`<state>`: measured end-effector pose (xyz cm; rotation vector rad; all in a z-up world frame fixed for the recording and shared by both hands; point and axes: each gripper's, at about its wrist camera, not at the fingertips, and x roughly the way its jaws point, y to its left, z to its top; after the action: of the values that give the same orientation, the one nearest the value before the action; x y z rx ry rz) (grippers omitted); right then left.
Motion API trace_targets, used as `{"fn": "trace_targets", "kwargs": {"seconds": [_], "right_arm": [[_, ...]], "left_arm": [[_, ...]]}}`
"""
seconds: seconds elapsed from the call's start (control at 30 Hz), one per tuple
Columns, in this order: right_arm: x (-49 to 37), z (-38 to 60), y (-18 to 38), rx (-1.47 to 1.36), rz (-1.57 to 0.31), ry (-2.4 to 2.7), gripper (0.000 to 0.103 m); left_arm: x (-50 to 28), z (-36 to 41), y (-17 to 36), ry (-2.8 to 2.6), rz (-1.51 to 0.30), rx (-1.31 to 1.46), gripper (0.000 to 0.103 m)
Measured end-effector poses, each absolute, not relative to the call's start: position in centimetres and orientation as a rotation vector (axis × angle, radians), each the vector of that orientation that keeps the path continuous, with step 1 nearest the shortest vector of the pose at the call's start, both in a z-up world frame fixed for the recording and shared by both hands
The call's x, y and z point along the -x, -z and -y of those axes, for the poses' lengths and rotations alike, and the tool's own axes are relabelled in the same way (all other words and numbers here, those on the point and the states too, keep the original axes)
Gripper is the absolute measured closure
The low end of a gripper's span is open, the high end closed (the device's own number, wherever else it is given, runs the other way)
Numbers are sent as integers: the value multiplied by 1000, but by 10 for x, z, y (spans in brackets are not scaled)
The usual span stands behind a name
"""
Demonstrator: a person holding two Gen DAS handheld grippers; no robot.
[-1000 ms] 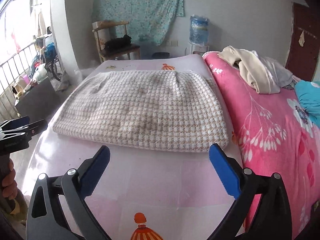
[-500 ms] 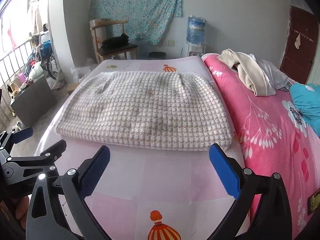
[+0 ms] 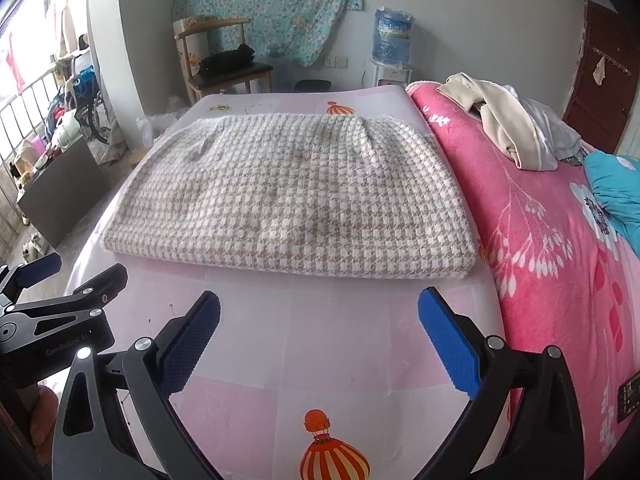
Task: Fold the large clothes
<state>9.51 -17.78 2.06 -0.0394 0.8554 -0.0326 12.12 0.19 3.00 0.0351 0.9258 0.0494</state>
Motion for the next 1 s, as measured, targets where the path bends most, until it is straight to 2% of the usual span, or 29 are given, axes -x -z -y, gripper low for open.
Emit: {"fn": "trace_targets", "kwargs": {"seconds": [1.0], "right_arm": [[-99,179,-18,47,-872,54,6]], "left_arm": [[-124,2,-23,-35,-962,-32,8]]}}
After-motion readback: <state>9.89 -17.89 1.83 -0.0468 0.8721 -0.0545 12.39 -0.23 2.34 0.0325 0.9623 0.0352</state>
